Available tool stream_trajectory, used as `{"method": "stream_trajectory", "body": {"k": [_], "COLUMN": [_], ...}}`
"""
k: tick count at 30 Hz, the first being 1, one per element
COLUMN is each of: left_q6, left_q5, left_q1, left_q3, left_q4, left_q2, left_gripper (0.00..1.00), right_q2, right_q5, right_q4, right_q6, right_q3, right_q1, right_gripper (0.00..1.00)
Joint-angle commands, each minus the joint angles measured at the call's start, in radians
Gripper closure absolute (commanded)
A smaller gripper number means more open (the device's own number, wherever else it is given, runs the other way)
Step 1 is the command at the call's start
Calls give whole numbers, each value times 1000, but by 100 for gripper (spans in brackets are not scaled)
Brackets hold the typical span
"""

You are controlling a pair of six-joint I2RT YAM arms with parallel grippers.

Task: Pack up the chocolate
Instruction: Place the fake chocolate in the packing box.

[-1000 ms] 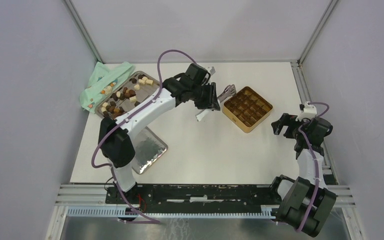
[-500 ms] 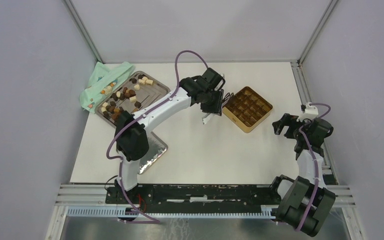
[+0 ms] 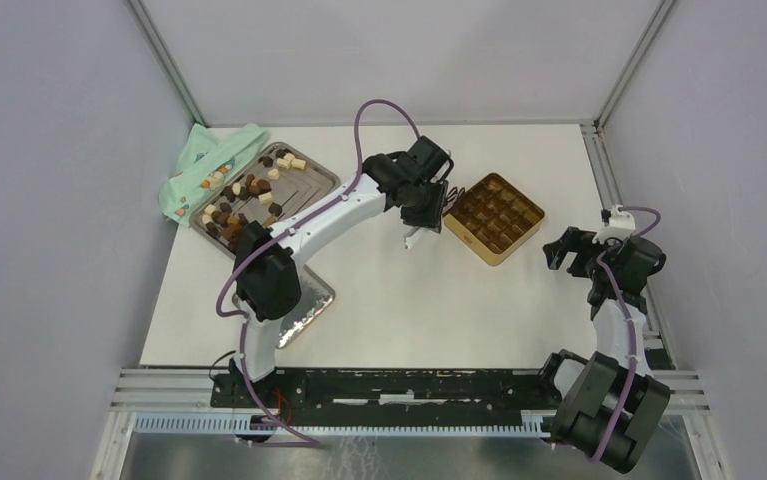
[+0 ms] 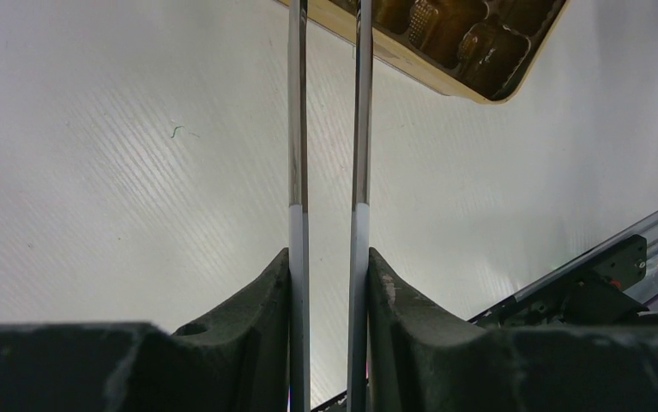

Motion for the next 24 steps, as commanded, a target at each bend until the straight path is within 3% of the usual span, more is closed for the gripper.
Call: {"method": "stream_trajectory", "body": {"k": [1, 14, 24], "left_q6": [42, 52, 55], "left_q5": [-14, -35, -40], "left_q1": [-9, -9, -9], "left_q3": [56, 69, 70], "left_q4": [8, 0, 1], "left_q2": [19, 32, 20], "left_gripper": [76, 62, 60], "right_q2": [-1, -11, -12], "right_q5": [-21, -35, -47], "right_q4": [41, 44, 46], "right_q6": [6, 9, 16], "right_q3": [-7, -13, -12], "right_q1": [-9, -15, -19], "right_gripper": [5, 5, 5]}}
